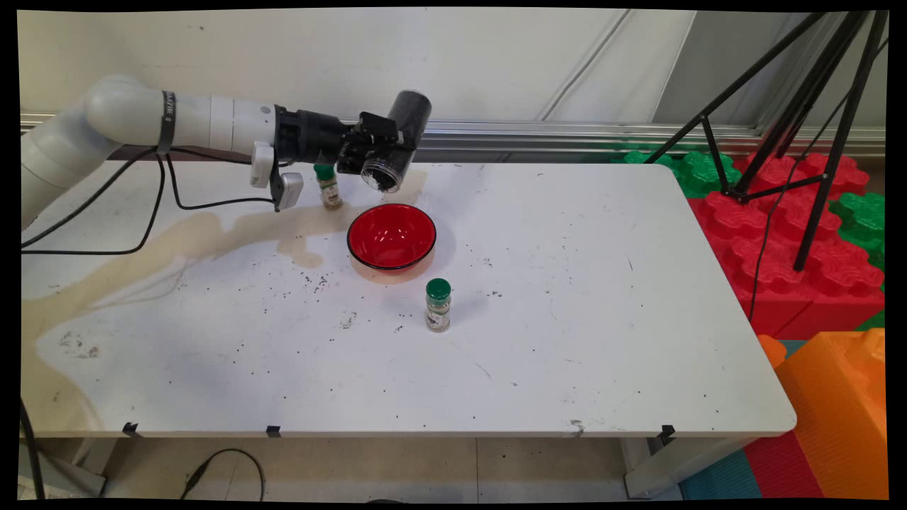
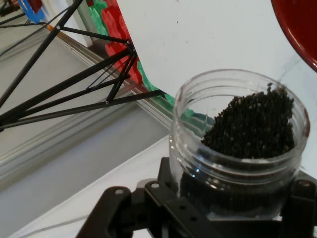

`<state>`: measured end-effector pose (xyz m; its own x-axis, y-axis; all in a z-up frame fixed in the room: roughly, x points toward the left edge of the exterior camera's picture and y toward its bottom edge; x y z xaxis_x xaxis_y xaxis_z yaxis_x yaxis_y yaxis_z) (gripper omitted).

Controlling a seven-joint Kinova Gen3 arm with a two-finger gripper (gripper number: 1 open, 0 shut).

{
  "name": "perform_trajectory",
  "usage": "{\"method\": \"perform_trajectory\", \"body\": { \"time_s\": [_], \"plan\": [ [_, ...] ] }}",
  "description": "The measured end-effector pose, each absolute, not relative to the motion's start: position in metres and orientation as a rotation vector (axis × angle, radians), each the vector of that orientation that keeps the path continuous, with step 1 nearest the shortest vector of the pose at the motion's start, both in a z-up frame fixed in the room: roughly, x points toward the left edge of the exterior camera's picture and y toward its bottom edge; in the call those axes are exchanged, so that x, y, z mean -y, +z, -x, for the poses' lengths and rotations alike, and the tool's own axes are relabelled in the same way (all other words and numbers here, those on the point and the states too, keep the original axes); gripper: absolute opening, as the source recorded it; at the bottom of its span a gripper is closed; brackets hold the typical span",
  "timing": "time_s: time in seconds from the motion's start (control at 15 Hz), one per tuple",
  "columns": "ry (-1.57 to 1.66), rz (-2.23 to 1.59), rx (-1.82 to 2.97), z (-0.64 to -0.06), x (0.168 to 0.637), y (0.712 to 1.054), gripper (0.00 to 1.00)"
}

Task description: Pour the black seasoning powder in the red bowl

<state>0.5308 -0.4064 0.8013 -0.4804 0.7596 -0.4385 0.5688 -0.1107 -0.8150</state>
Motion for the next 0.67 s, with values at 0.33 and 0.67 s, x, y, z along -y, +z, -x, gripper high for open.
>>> {"method": "perform_trajectory", "body": {
  "time_s": [0.33,0.67],
  "plan": [
    [1.661,1.54,1.949,-0.5295,0.4056,0.8019,0.0],
    [1.677,1.572,1.933,-0.5283,0.405,0.8022,0.0]
  ]
}}
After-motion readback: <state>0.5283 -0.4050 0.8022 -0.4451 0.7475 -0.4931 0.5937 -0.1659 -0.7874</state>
